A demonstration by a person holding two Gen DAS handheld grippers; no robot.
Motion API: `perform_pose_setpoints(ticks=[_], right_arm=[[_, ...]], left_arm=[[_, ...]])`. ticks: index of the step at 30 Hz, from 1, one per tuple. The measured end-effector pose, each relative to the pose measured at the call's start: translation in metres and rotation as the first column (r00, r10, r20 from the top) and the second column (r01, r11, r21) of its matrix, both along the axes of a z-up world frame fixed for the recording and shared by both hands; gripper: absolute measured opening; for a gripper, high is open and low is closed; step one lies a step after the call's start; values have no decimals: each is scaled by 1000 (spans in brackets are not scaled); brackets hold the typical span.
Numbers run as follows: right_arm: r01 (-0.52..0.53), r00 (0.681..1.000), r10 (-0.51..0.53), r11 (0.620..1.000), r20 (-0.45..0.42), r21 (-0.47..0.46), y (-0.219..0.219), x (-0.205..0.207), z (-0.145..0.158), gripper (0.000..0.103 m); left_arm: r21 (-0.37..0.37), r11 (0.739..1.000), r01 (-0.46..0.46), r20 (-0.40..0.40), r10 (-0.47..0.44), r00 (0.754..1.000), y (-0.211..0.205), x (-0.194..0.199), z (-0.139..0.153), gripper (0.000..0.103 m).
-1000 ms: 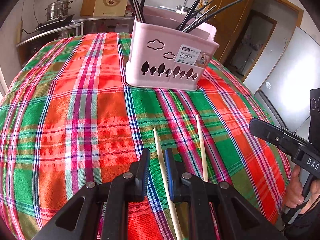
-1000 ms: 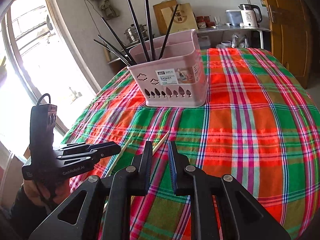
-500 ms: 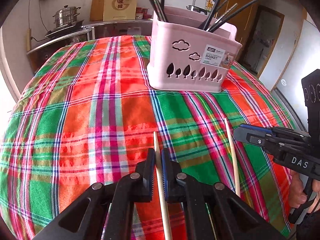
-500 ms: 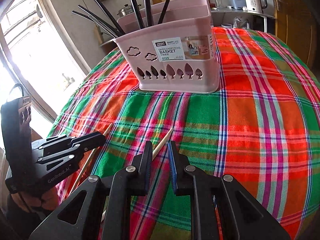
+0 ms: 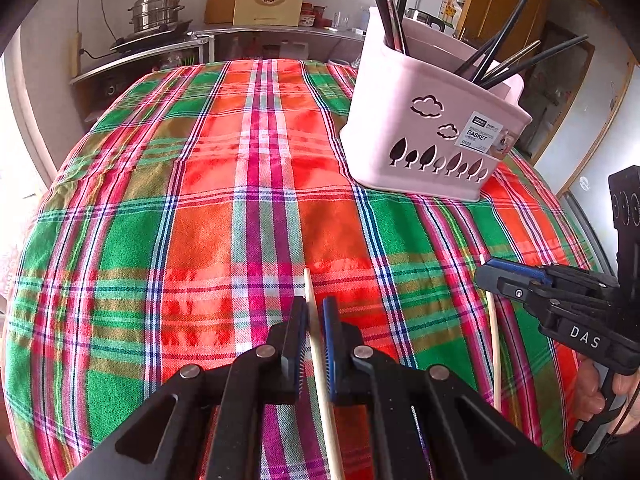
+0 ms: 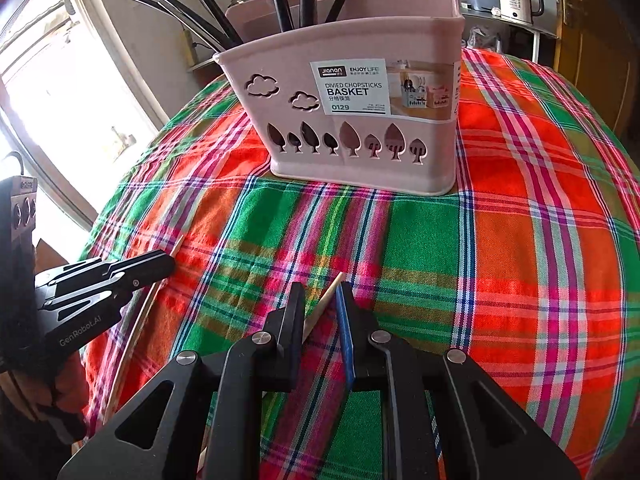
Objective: Organize utensils
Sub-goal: 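Close the left tool on a wooden chopstick while the right tool grasps another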
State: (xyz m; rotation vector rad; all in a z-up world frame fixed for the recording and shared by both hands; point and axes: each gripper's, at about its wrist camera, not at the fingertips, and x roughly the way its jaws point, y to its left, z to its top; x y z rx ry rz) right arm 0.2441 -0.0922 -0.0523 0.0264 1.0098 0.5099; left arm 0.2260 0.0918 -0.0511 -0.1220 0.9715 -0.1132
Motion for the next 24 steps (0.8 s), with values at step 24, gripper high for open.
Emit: perform_pose_setpoints(ticks=[24], right_arm=[[6, 999, -4, 999, 34, -48, 6, 3, 15, 5]], left_arm=[[78, 996, 39, -18, -38, 999, -10, 18, 13, 4]])
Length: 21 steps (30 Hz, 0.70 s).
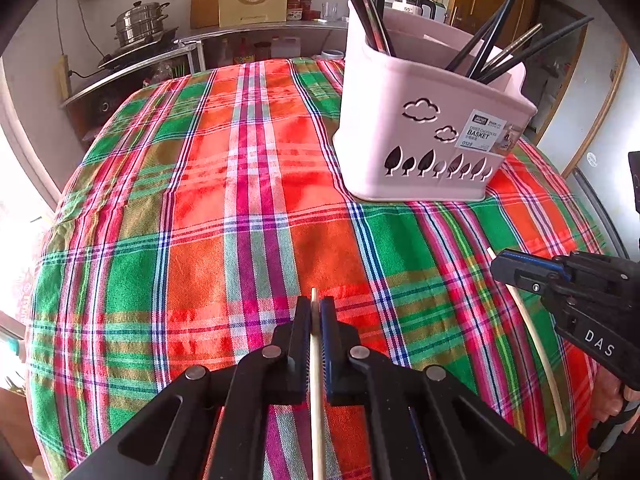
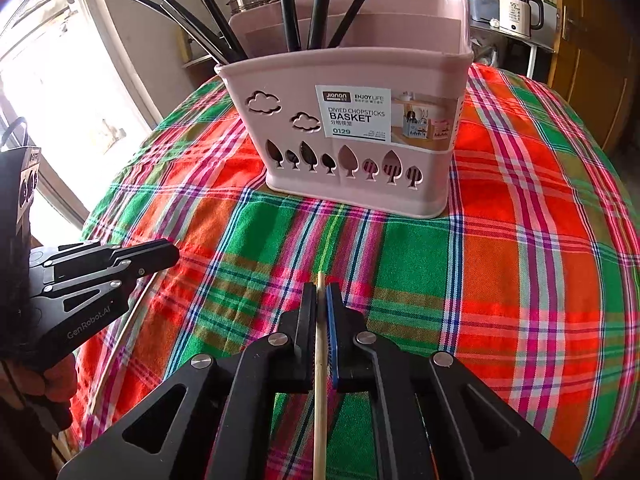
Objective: Organize utensils
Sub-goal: 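Close the left tool on a wooden chopstick while the right tool grasps another, then lift the wooden chopsticks with both tools and carry them above the pink basket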
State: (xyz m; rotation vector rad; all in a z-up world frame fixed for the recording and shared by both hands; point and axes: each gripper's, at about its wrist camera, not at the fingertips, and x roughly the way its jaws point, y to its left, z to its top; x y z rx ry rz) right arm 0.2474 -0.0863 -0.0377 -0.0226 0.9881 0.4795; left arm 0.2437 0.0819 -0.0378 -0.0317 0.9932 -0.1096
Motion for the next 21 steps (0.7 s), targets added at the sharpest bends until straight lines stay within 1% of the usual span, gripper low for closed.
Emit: perform_pose_setpoints(ticks=[3, 6, 9, 13, 17, 21], right_arm=[[-9, 1000, 9, 1000, 22, 26, -5, -2, 11, 5], [-14, 998, 11, 999, 55, 52, -12, -6, 27, 5], [-18, 995, 9, 996, 100, 83, -20, -12, 49, 5], [-22, 985, 3, 994, 173, 110, -26, -21, 79, 5], [-26, 972, -6, 991, 236, 133, -34, -29, 104, 5], [-32, 960, -10, 989, 279, 146, -41, -38, 121, 5]], left_arm=[[-22, 1000, 4, 40, -3, 999, 2, -6, 18, 4], [-38, 999, 11, 89, -8, 996, 1, -14, 41, 4], [-58, 998, 18, 145, -9, 989, 2, -21, 68, 4], [-62, 998, 29, 210, -15, 978, 1, -29, 99, 4], [-65, 997, 38, 253, -21, 967, 0, -36, 121, 4], [-68, 997, 45, 281, -24, 959, 1, -42, 134, 4]])
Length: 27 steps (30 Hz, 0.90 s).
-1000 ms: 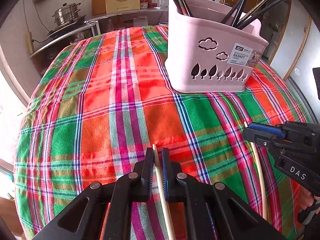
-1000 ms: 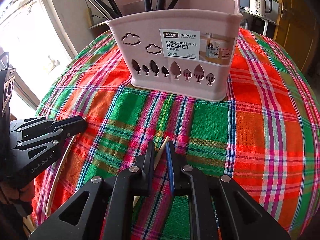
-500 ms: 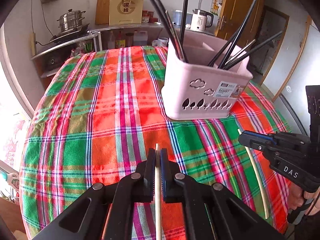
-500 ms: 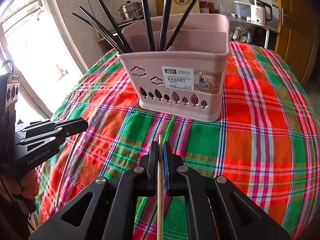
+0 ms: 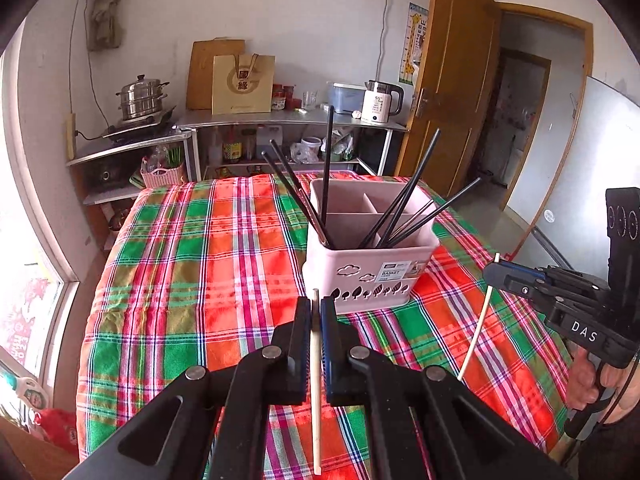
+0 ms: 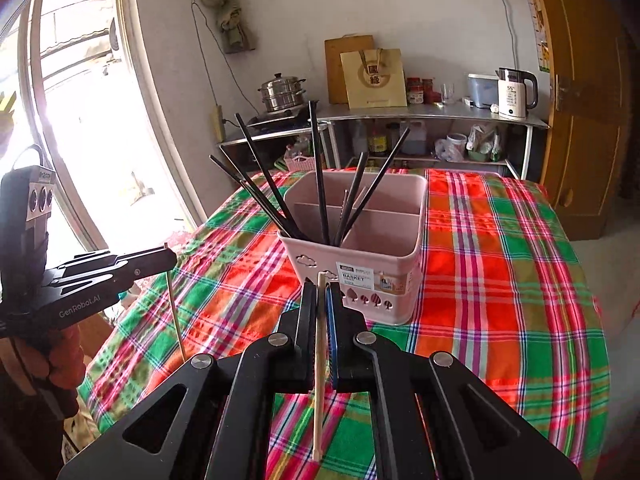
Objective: Organize utensils
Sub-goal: 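Lift the wooden chopsticks with both tools and carry them above the pink basket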
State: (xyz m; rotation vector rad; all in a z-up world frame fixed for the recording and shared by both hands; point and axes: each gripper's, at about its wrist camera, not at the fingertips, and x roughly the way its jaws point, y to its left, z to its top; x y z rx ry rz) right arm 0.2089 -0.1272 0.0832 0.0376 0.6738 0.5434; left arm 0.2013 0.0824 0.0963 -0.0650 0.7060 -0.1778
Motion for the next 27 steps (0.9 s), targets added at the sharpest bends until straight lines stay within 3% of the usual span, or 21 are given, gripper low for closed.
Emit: perform_pose_setpoints(ticks=[10, 20, 27], right_arm=[[-19, 999, 19, 1000, 26, -7, -6, -21, 5, 5], [-45, 998, 47, 998, 41, -40, -9, -39, 10, 5], [-50, 997, 53, 998, 61, -41, -10, -47, 15, 5]], left_arm=[[-25, 1000, 13, 28, -13, 1000, 2, -32, 6, 4], [0, 1000, 28, 26, -28, 999, 6, -68, 14, 4], [-13, 999, 33, 23, -32, 999, 6, -70, 19, 4]])
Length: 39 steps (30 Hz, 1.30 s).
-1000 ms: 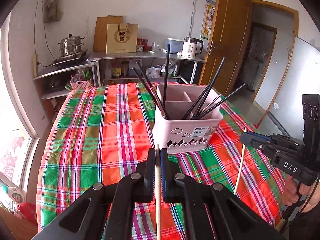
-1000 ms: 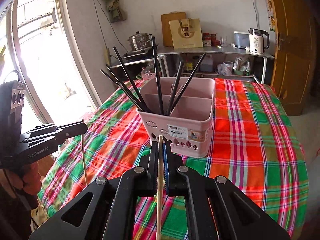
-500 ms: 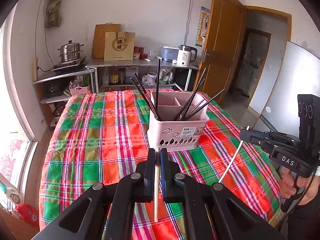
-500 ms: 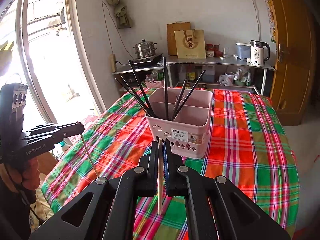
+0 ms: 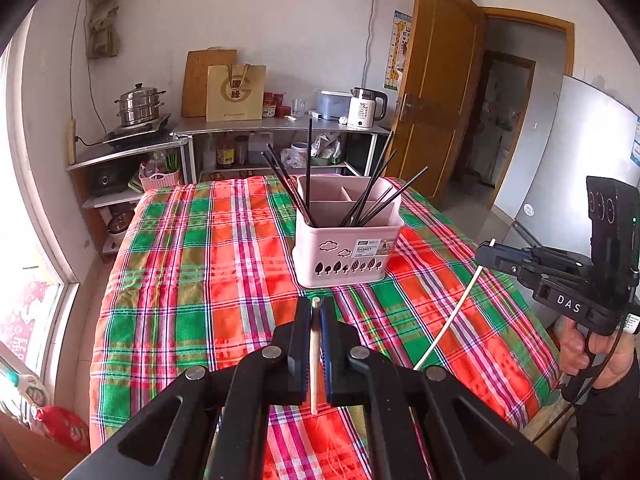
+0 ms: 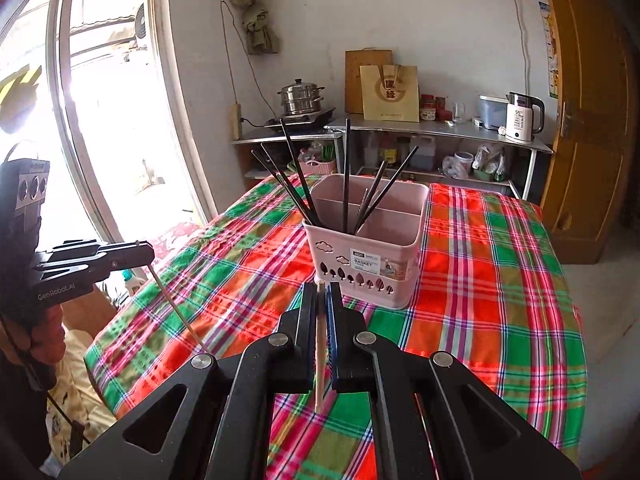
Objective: Organize utensils
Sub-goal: 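Lift the wooden chopsticks with both tools and carry them above the pink basket, then lower both tools into the basket and open them to drop the chopsticks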
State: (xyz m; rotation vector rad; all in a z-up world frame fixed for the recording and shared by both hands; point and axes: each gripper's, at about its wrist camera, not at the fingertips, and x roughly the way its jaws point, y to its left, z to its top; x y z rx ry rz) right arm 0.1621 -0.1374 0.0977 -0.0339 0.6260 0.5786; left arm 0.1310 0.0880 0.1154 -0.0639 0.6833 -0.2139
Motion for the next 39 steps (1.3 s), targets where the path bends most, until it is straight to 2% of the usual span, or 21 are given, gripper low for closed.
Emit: perform_pose_setpoints(ticks=[9, 16, 28, 34, 39], right_arm=[[12, 999, -16, 996, 51, 85, -4, 14, 25, 4], [8, 993, -29, 984, 118, 177, -6, 35, 60, 4], [49, 974, -106, 961, 198, 271, -24, 80, 119, 4], [63, 969, -131, 951, 208, 303, -23, 103, 124, 4], [71, 973, -134, 950, 190, 303, -19, 122, 110, 4]], left_arm=[[-66, 998, 4, 48, -1, 999, 1, 31, 28, 4], [-106, 994, -2, 110, 14, 994, 4, 65, 63, 4], [-111, 994, 1, 177, 19, 984, 1, 119, 111, 4], [-120, 993, 12, 201, 12, 979, -5, 146, 116, 4], [-135, 991, 20, 198, 7, 980, -8, 166, 105, 4]])
